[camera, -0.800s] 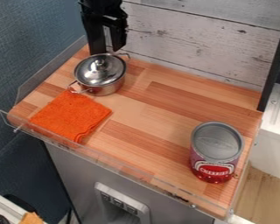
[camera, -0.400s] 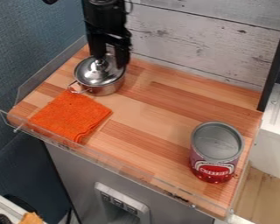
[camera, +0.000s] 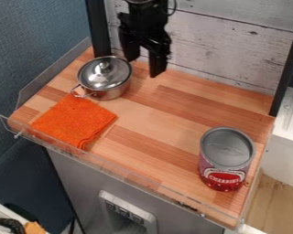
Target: Move the can beside the orange towel
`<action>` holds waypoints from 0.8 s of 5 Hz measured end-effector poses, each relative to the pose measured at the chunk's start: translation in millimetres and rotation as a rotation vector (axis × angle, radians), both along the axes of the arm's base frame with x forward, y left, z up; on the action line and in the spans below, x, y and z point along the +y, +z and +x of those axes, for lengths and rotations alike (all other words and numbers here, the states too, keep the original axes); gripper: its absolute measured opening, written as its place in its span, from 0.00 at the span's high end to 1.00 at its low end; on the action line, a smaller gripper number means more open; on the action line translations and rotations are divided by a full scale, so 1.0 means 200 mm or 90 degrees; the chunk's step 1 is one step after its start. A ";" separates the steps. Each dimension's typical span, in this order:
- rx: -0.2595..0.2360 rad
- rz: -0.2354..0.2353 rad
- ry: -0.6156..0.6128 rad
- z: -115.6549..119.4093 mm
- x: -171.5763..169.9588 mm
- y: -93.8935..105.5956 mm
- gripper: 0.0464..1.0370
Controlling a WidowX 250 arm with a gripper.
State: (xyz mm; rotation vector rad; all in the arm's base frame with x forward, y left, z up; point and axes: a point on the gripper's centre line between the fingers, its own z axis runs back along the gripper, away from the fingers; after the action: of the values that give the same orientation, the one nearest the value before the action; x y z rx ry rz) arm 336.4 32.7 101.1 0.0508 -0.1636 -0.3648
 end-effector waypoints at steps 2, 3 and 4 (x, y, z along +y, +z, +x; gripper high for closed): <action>0.009 -0.044 -0.207 -0.23 -0.49 -0.03 0.04; 0.020 -0.060 -0.289 -0.29 -0.73 -0.08 0.04; 0.042 -0.061 -0.355 -0.34 -0.96 -0.16 0.04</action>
State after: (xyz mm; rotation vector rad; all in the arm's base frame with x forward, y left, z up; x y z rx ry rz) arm 268.7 -158.9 70.0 -0.1043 -0.1277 -0.9138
